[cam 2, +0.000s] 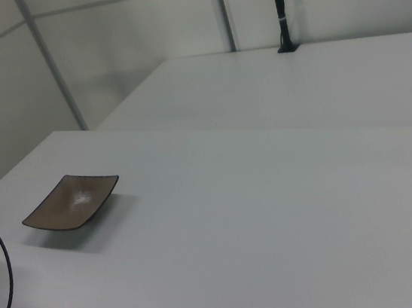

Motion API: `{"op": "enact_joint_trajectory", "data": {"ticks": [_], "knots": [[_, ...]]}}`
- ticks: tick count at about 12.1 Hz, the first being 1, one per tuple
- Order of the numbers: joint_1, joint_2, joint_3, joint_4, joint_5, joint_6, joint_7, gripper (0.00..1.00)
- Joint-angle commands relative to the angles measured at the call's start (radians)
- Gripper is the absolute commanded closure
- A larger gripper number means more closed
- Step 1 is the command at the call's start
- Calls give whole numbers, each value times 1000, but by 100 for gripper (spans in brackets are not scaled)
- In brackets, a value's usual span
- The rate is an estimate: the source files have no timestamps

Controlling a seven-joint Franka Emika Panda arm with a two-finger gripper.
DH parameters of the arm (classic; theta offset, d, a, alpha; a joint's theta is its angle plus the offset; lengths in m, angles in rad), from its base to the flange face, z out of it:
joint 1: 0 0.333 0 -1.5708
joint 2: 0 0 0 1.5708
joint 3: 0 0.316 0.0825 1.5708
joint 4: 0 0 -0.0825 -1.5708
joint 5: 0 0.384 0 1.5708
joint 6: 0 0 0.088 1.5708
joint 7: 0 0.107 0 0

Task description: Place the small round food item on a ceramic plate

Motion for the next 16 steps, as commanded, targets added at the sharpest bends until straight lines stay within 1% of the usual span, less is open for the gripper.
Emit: {"op": "enact_joint_trajectory", "data": {"ticks": [1,2,4,5,6,7,11,16], "knots": [[-14,-20,-1,55,-4,-82,24,91],[-22,-25,-6,60,-6,-84,23,91],[-60,-28,-9,107,-9,-90,23,91],[-67,-26,-21,136,-15,-111,23,91],[-67,-26,-42,149,-17,-116,21,91],[-67,-26,-74,155,-15,-116,21,91],[-102,-26,-151,184,-14,-108,17,91],[-136,-26,-201,196,-11,-107,15,91]]}}
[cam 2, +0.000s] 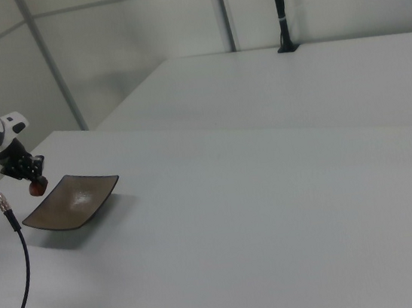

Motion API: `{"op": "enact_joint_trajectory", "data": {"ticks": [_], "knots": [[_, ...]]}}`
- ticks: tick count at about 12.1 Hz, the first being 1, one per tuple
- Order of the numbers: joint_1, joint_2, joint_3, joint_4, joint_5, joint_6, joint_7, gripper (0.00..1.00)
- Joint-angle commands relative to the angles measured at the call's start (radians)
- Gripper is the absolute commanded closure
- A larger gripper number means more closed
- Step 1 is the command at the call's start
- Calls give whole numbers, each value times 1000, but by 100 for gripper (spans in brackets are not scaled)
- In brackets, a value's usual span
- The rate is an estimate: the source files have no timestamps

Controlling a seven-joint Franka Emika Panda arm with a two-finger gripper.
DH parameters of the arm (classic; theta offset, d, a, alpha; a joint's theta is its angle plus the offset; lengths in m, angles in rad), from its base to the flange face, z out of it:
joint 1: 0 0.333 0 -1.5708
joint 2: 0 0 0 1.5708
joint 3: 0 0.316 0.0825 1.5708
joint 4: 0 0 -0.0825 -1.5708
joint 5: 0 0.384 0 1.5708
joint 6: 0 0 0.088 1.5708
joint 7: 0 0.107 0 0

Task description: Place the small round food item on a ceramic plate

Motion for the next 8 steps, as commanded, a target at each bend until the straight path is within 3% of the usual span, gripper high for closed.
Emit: {"op": "enact_joint_trajectory", "data": {"ticks": [1,8], "knots": [[-4,-10,-33,3,-8,-17,11,91],[-53,-9,-40,-33,-10,-26,9,87]]}}
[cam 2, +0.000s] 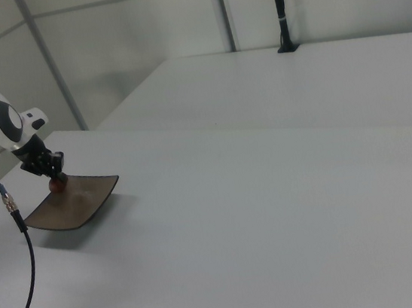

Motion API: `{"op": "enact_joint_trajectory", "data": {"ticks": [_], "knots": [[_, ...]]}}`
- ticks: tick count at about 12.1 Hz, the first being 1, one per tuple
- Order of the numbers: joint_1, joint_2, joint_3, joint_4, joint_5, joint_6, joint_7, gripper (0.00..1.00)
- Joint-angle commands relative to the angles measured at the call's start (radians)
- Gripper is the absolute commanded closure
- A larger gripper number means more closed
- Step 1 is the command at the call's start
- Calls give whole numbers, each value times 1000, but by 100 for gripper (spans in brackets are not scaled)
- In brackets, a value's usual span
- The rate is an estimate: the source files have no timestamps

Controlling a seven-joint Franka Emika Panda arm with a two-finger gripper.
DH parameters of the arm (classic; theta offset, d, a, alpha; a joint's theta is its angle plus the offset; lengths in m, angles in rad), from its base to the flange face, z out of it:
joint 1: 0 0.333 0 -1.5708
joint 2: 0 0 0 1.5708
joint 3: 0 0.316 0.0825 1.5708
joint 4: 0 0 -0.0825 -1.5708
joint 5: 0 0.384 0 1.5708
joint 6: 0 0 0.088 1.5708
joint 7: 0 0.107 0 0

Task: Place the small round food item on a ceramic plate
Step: 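Lower the food item onto the plate and open the gripper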

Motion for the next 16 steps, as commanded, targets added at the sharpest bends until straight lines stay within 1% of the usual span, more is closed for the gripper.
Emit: {"op": "enact_joint_trajectory", "data": {"ticks": [1,2,3,4,5,6,10,12,14,16], "knots": [[-28,-10,-10,-44,-10,-25,3,87],[-41,-9,-11,-54,-8,-28,-6,87],[-53,-9,-11,-70,-7,-45,-8,83],[-58,-9,-11,-71,-4,-62,-9,70],[-58,-9,-11,-76,-4,-76,-9,7],[-58,-9,-10,-76,-4,-76,-9,0],[-61,-10,-10,-74,-2,-80,-9,0],[-62,-12,-8,-68,1,-111,-9,0],[-70,-35,-7,-64,30,-149,-11,0],[-74,-82,-8,-65,82,-235,-40,0]]}}
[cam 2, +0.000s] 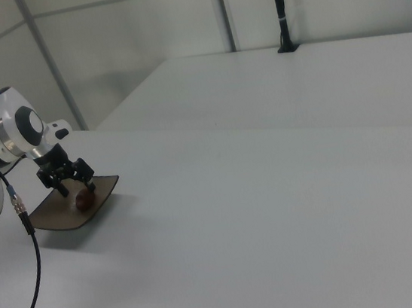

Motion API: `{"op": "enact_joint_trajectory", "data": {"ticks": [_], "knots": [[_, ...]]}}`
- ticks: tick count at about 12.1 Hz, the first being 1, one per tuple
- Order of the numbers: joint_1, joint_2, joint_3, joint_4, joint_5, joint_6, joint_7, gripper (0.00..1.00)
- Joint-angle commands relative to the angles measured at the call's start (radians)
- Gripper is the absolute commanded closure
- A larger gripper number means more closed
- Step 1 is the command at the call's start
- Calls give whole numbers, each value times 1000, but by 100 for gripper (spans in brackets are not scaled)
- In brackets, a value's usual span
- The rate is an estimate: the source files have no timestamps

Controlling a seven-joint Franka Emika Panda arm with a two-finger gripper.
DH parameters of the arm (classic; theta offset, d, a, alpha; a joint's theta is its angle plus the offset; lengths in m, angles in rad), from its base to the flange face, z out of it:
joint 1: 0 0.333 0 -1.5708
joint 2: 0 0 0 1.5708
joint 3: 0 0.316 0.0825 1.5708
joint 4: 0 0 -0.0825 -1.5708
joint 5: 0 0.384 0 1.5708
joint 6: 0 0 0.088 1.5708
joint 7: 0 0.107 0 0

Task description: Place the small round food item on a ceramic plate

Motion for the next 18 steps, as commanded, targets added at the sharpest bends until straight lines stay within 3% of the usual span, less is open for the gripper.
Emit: {"op": "enact_joint_trajectory", "data": {"ticks": [1,3,5,6,8,10,12,14,18], "knots": [[-31,-118,0,-18,114,-170,-65,0],[-82,-186,0,-24,195,-302,-101,0],[-122,-212,-15,-27,205,-409,-113,0],[-133,-226,-47,-34,206,-425,-108,0],[-143,-266,-105,-80,206,-422,-93,0],[-188,-357,-127,-175,209,-396,-102,0],[-212,-469,-145,-325,215,-254,-101,0],[-223,-529,-167,-386,231,-184,-102,0],[-387,-615,-162,-387,402,-189,-252,0]]}}
